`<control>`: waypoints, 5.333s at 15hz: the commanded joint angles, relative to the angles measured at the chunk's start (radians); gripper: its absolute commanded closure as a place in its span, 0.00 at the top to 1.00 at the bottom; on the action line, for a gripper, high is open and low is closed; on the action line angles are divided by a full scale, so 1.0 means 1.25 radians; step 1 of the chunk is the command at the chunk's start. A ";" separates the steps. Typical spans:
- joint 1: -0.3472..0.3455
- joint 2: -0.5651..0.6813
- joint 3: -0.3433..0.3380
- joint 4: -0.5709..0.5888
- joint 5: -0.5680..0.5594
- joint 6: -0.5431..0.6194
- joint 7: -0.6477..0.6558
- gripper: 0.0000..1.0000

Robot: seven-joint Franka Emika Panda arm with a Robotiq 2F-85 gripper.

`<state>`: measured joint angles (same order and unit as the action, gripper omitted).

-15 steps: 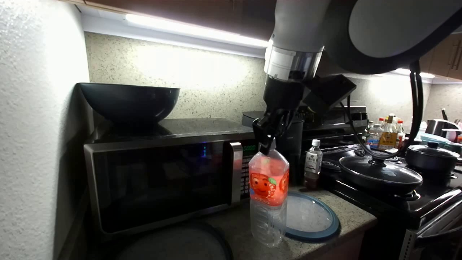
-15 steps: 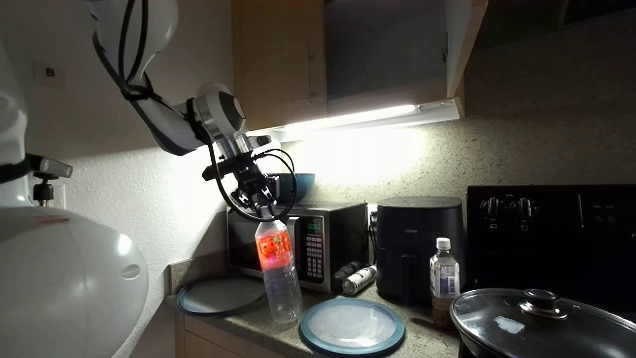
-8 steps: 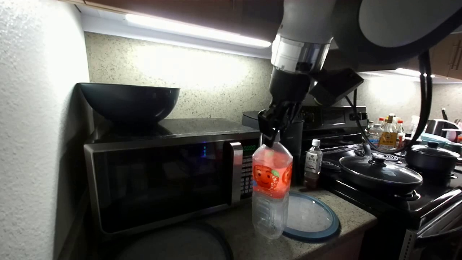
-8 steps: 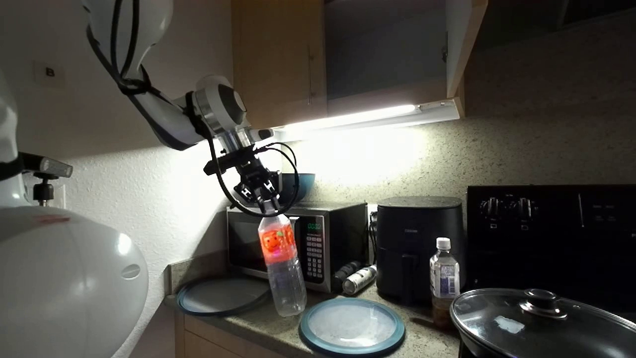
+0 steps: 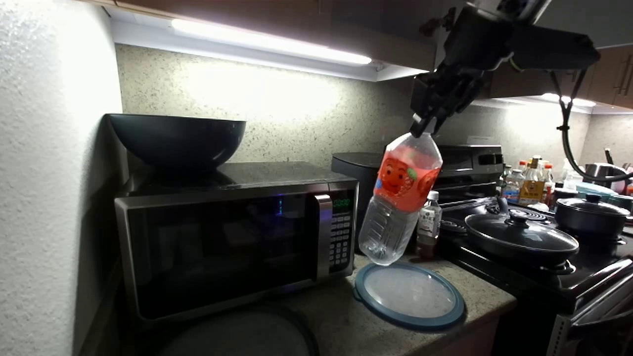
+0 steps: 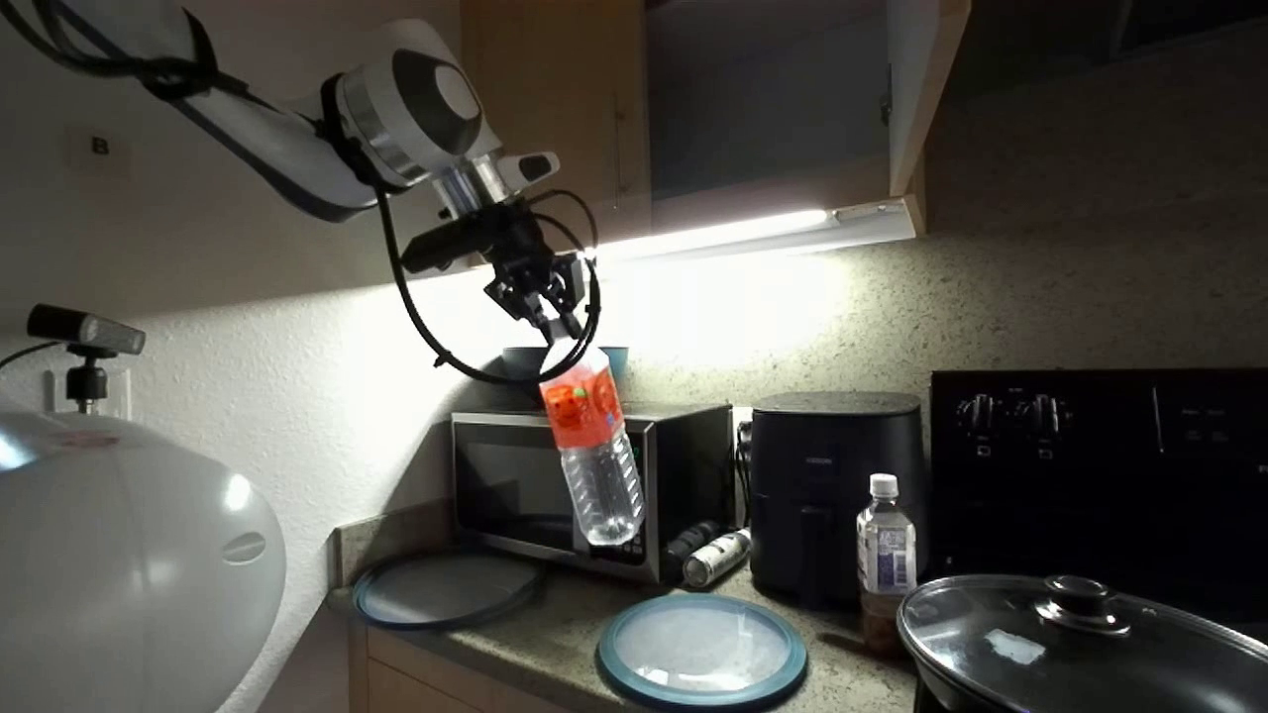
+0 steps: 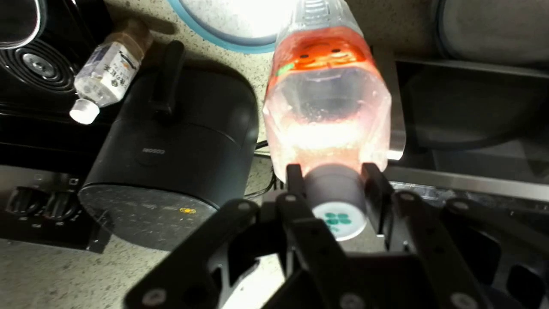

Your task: Put the bottle on the bottom shelf of the open cabinet

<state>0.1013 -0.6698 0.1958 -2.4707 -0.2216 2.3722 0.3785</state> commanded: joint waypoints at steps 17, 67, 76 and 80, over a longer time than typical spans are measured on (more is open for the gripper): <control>-0.261 -0.141 0.112 -0.034 0.068 0.197 0.320 0.12; -0.690 -0.235 0.326 0.131 0.295 0.555 0.905 0.37; -0.750 -0.159 0.277 0.210 0.257 0.442 0.905 0.12; -0.748 -0.156 0.265 0.200 0.242 0.453 0.913 0.37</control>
<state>-0.8415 -0.8679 0.5331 -2.2202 0.0988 2.9386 1.5061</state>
